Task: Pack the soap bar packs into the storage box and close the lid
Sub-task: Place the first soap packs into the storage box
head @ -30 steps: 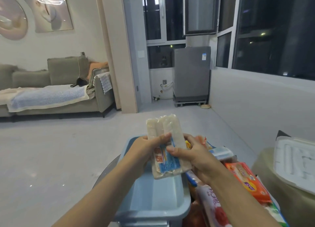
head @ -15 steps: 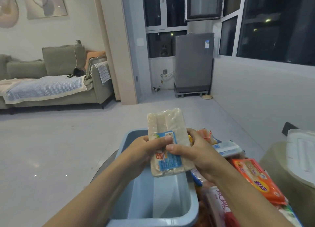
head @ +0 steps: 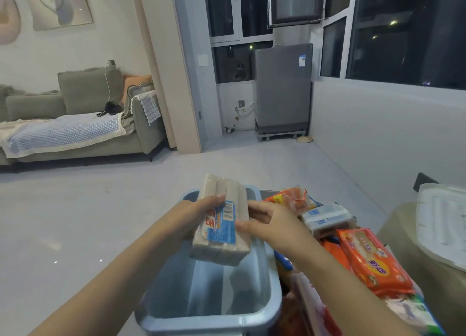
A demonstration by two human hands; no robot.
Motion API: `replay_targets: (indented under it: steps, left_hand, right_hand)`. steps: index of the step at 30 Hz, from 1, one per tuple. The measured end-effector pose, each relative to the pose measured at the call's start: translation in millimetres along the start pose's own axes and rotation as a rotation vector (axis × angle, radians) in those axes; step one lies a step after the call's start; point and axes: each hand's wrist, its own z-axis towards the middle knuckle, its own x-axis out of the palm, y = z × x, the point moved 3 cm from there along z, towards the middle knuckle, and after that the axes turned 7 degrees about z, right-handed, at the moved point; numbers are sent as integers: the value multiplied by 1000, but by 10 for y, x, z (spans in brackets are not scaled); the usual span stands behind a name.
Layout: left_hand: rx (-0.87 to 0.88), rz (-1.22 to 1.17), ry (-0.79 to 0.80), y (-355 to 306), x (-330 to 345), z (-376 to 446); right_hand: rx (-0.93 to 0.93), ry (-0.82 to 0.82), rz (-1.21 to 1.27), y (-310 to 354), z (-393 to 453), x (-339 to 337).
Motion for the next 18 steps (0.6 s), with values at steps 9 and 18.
replay_targets:
  steps: [9,18]
  left_hand:
    - [-148,299,-88,263,115,323]
    - [-138,843,-79,510,464,654]
  right_hand:
    - [-94,-220,-333,-89,-55,-74]
    - [-52,-166,-379,-309,-145,-92]
